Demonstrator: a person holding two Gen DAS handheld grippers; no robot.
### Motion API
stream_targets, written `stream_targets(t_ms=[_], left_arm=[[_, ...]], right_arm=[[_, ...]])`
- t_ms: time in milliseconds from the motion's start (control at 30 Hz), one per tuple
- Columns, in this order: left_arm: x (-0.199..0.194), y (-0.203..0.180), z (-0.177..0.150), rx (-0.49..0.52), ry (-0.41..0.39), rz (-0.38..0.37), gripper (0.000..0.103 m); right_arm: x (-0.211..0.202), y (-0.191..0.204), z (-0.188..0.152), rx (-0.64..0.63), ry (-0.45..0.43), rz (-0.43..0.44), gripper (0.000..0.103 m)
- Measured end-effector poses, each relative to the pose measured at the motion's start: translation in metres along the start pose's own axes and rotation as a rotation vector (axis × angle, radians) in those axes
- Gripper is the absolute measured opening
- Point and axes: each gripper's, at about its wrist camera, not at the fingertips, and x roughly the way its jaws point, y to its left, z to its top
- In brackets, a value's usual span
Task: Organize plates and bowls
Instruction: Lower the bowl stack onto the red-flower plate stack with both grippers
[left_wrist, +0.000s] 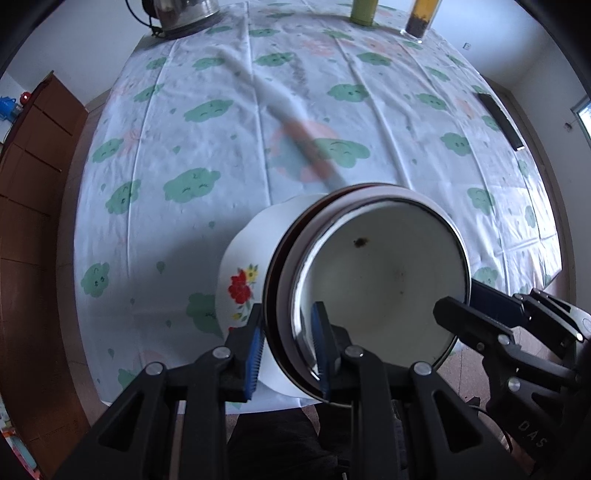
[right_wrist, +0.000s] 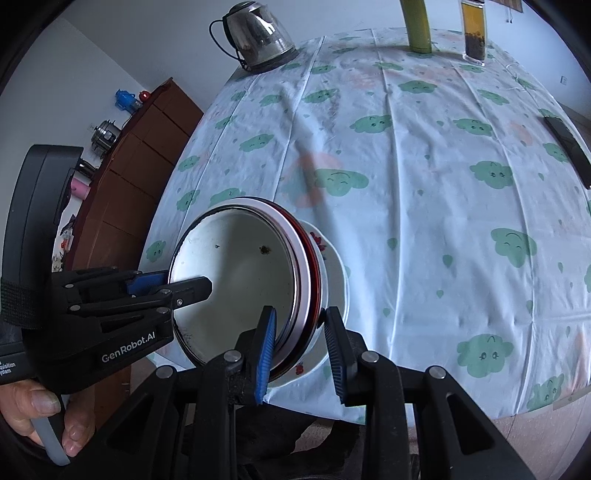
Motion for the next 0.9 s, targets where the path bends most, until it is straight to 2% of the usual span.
stream_targets(t_ms=[900], left_arm=[[0.029,0.016,-0.001,-0.045,0.065,-0.003,0.022]], right_arm=[[0.032,0.007,0.009,-0.019,0.061,-0.008,0.029]])
